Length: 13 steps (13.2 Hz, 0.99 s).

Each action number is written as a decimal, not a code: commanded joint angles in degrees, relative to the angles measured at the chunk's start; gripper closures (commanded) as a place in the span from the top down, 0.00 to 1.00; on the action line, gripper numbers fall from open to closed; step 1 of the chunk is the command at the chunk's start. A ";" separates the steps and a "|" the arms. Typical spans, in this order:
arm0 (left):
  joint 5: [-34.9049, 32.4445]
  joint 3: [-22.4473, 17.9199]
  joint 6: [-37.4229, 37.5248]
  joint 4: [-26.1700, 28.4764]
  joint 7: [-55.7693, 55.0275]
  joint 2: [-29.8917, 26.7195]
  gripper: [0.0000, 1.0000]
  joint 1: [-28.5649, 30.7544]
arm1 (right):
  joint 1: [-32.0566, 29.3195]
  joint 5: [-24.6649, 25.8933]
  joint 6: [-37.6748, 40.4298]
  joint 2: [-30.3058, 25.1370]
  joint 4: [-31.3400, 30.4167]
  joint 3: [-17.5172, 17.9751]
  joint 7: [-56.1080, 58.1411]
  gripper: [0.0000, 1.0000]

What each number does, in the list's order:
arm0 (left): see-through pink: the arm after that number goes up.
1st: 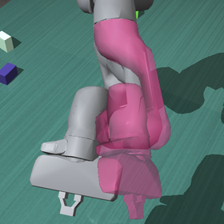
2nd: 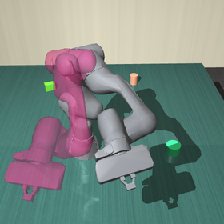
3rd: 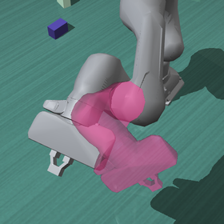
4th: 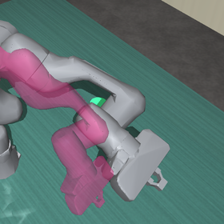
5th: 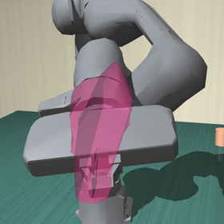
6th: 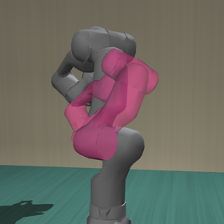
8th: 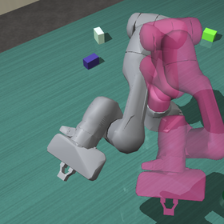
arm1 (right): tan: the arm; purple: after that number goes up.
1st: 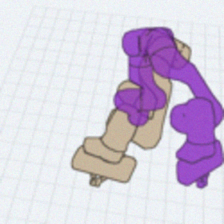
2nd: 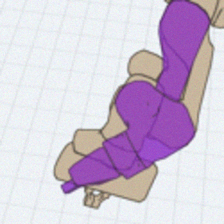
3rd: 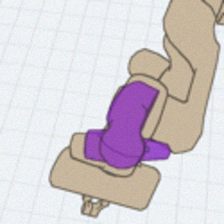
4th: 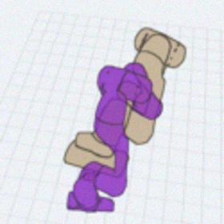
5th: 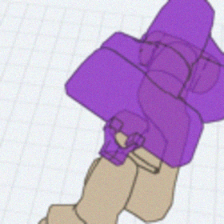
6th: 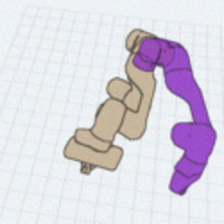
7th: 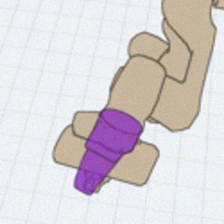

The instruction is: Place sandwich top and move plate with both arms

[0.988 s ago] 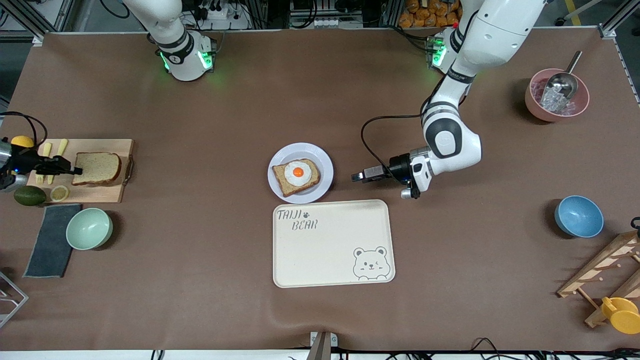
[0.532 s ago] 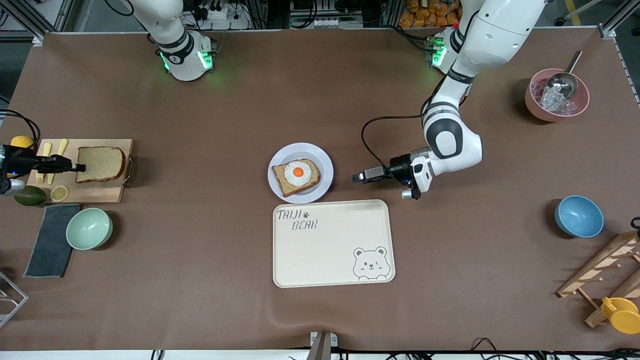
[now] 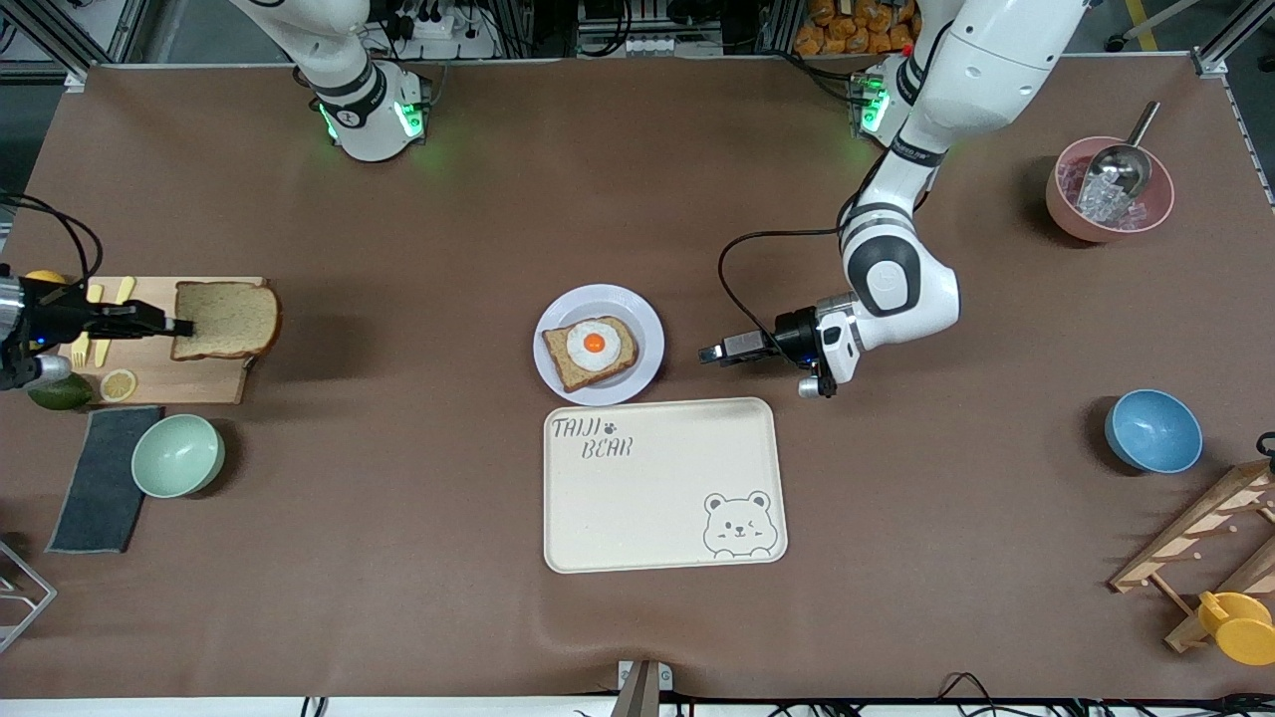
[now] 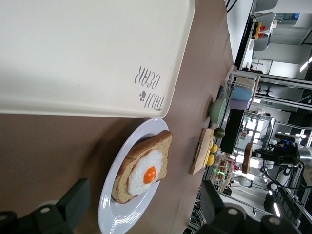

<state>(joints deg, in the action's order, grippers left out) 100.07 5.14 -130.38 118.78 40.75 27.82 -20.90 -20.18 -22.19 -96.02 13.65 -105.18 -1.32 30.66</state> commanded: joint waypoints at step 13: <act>1.53 0.31 -0.49 -0.04 -2.08 -1.98 1.00 0.42 | 25.18 -8.92 -24.63 -14.36 -21.29 -0.27 -20.55 0.00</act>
<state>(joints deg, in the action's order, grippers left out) 100.08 5.12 -130.38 118.17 39.10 27.08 -20.72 2.98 -29.10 -117.38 1.96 -122.75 -1.06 11.94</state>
